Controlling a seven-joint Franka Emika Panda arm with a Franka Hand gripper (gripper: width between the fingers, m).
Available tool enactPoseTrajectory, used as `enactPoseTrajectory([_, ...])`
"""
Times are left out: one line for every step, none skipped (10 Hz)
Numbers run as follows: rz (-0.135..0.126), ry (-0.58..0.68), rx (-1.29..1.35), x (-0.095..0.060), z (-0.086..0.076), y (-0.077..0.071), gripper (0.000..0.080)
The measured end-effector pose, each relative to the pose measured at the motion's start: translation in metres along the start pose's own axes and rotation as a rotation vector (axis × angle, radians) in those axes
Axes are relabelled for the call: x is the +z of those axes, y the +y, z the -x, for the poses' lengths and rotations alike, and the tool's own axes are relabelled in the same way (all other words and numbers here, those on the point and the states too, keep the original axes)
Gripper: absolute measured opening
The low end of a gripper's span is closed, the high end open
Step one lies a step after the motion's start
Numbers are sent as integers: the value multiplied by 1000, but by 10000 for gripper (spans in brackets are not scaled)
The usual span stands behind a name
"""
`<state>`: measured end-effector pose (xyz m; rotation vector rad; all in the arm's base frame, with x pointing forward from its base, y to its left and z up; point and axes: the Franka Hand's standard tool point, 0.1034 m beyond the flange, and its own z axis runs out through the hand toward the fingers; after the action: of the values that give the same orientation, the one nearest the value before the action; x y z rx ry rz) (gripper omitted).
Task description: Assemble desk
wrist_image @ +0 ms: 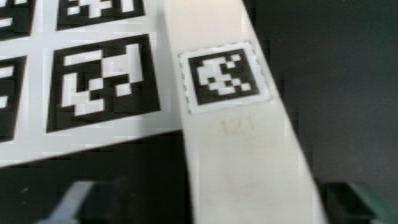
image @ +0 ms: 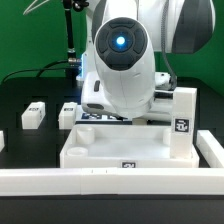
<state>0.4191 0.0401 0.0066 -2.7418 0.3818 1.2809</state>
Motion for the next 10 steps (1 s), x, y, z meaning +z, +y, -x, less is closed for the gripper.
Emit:
enactPoseTrajectory([0,0,0,0,0,0,369])
enactPoseTrajectory([0,0,0,0,0,0,288])
enactPoseTrajectory([-1,0,1,0,0,1,288])
enactPoseTrajectory([-1,0,1,0,0,1,288])
enactPoseTrajectory([-1,0,1,0,0,1,288])
enactPoseTrajectory([-1,0,1,0,0,1,288])
enactPoseTrajectory([-2,0,1,0,0,1,288])
enactPoseTrajectory([-2,0,2,-1,0,1,288])
enactPoseTrajectory([-12,-20,6,-7,4,3,288])
enactPoseTrajectory([-50,-66,18,-36,13,9,289])
